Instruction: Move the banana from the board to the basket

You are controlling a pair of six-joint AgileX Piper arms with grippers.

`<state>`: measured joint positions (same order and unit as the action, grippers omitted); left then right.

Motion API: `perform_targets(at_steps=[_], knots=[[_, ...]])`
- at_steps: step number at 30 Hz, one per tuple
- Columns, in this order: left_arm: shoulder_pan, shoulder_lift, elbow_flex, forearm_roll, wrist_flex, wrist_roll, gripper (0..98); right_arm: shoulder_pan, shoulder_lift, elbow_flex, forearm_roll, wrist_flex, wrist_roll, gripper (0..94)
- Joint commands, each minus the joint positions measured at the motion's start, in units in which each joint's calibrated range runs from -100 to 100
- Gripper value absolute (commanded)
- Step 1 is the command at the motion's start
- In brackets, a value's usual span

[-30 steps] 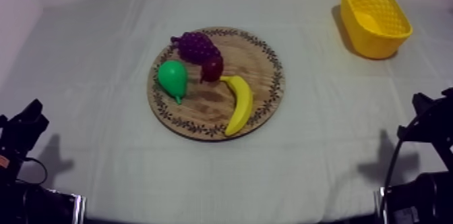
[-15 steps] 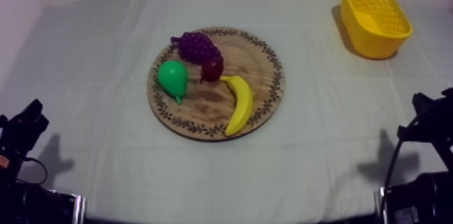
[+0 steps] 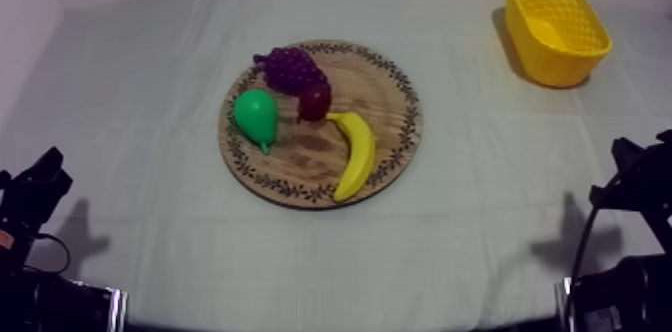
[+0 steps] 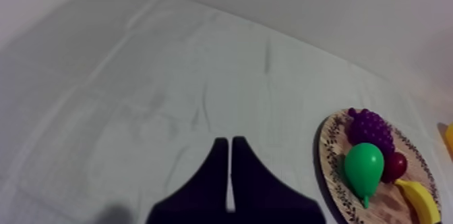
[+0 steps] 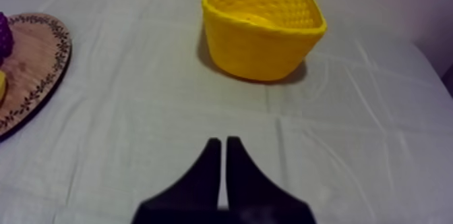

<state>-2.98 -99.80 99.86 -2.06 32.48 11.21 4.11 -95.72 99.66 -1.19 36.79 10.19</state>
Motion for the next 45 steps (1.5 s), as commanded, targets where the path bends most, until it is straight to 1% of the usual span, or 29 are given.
perform_targets(at_steps=[1, 3, 10, 17, 21, 25, 28, 33, 38, 45], knots=[[-0.03, -0.03, 0.03, -0.01, 0.02, -0.01, 0.1, 0.02, -0.03, 0.00, 0.00, -0.01, -0.54, 1.4], [-0.03, -0.03, 0.03, -0.01, 0.02, -0.01, 0.1, 0.02, -0.03, 0.00, 0.00, -0.01, -0.32, 1.2], [-0.03, -0.03, 0.03, -0.01, 0.02, -0.01, 0.1, 0.02, -0.03, 0.00, 0.00, -0.01, 2.42, 0.5], [-0.03, -0.03, 0.03, -0.01, 0.02, -0.02, 0.1, -0.74, 0.35, 0.00, 0.04, 0.55, 0.73, 2.6], [-0.03, -0.03, 0.03, -0.01, 0.02, -0.01, 0.1, -2.64, 4.07, -1.42, 1.83, -1.89, -2.14, 2.8], [-0.03, -0.03, 0.03, -0.01, 0.02, -0.01, 0.1, -5.81, 10.07, -7.33, 3.92, -1.85, -5.81, 2.9], [-0.03, -0.03, 0.03, -0.01, 0.02, -0.01, 0.1, -8.52, 15.50, -13.62, 4.58, -0.49, -8.11, 3.1], [-0.03, -0.03, 0.03, -0.01, 0.02, -0.01, 0.1, -12.77, 26.25, -25.41, 4.87, 2.42, -11.40, 3.3], [-0.03, -0.03, 0.03, -0.01, 0.02, -0.01, 0.1, -17.52, 36.41, -35.29, 6.73, 4.70, -16.04, 3.5], [-0.03, -0.03, 0.03, -0.01, 0.02, -0.01, 0.1, -23.99, 46.78, -46.28, 8.33, 9.59, -21.43, 3.9]])
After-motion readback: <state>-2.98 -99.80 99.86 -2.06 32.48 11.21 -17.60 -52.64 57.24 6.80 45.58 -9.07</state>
